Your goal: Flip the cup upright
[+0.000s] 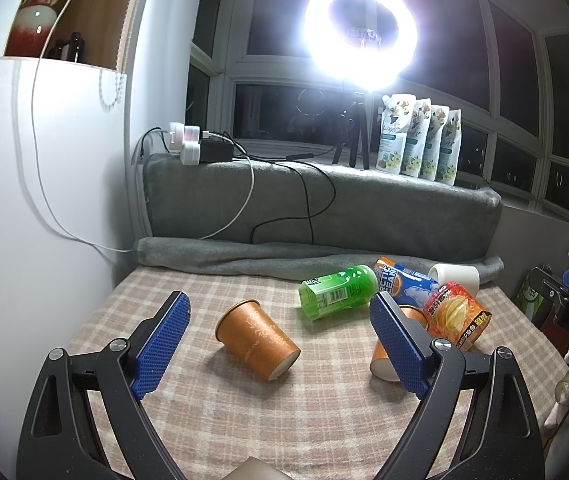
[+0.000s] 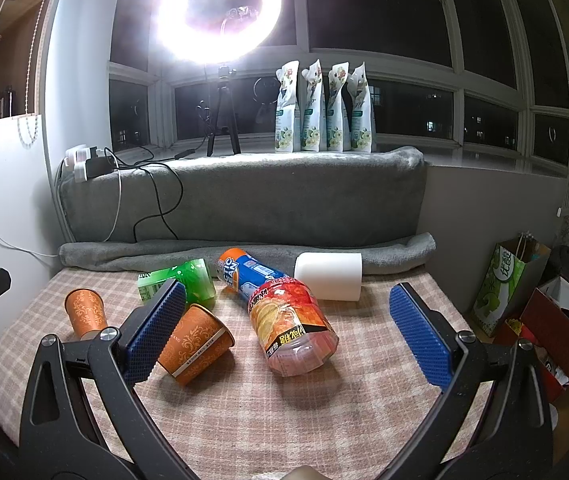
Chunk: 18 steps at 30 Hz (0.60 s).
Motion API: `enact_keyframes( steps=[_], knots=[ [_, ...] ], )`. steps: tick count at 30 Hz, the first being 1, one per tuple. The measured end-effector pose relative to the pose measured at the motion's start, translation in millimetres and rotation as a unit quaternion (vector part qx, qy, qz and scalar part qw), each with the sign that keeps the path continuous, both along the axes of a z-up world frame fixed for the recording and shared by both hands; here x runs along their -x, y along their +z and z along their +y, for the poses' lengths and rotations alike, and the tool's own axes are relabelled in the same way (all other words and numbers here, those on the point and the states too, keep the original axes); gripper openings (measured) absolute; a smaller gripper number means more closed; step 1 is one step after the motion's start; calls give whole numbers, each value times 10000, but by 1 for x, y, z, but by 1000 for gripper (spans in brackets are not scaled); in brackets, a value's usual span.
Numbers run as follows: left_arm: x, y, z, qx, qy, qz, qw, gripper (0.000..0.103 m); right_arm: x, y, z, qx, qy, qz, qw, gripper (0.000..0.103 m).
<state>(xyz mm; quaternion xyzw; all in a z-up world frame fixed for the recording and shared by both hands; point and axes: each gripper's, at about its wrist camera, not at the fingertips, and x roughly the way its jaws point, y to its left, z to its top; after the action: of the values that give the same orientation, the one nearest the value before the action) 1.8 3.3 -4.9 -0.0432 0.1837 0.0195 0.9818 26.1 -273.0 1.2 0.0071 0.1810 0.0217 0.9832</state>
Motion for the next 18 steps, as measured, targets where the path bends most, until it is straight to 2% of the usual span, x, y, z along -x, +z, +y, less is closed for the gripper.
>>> enact_keyframes(
  steps=[18],
  knots=[
    [-1, -4, 0, 36, 25, 32, 10000, 92, -3, -11, 5, -12, 37, 69, 10000, 103]
  ],
)
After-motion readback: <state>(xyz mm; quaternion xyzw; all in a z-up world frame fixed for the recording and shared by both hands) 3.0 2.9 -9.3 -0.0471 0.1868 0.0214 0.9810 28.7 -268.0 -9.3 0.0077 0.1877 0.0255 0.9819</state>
